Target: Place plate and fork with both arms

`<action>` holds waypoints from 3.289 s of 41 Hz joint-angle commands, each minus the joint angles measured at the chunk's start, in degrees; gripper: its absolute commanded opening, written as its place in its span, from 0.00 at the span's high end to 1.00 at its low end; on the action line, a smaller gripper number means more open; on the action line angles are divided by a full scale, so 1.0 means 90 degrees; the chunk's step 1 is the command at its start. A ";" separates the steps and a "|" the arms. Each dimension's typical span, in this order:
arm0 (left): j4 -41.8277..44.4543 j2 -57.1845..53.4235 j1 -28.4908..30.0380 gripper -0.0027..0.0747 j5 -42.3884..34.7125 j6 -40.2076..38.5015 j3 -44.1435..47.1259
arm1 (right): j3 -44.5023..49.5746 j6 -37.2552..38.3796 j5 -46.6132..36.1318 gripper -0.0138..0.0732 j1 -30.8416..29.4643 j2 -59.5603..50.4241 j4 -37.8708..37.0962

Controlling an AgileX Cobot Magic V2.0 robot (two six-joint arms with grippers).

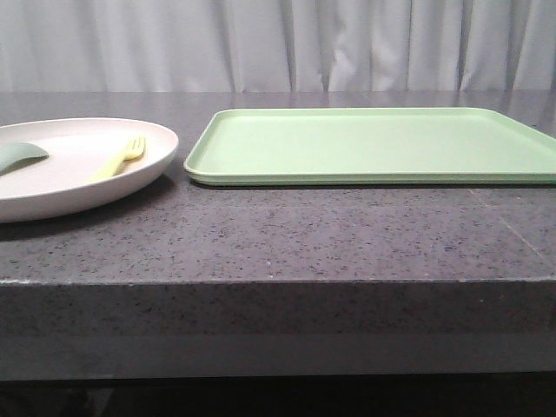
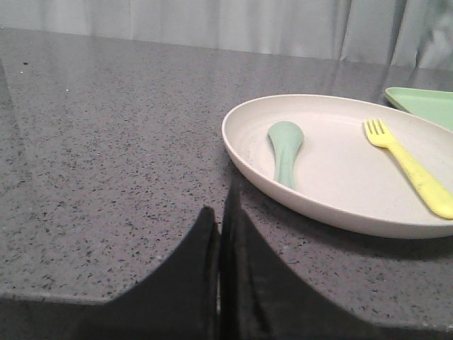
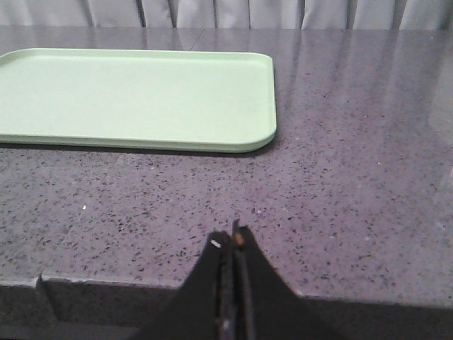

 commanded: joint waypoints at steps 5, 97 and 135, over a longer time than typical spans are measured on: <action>0.0000 -0.0140 -0.0043 0.99 -0.0504 -0.0034 0.0014 | -0.0033 -0.0060 -0.0511 0.98 -0.0017 -0.0117 -0.0068; 0.0219 0.3869 -0.0043 0.99 -0.0797 -0.0034 -0.3422 | -0.4065 -0.0014 0.0449 0.96 -0.0017 0.3618 -0.0068; 0.0219 0.5196 -0.0043 0.14 0.0796 -0.0034 -0.4913 | -0.4065 -0.0014 0.0334 0.15 -0.0017 0.3655 -0.0068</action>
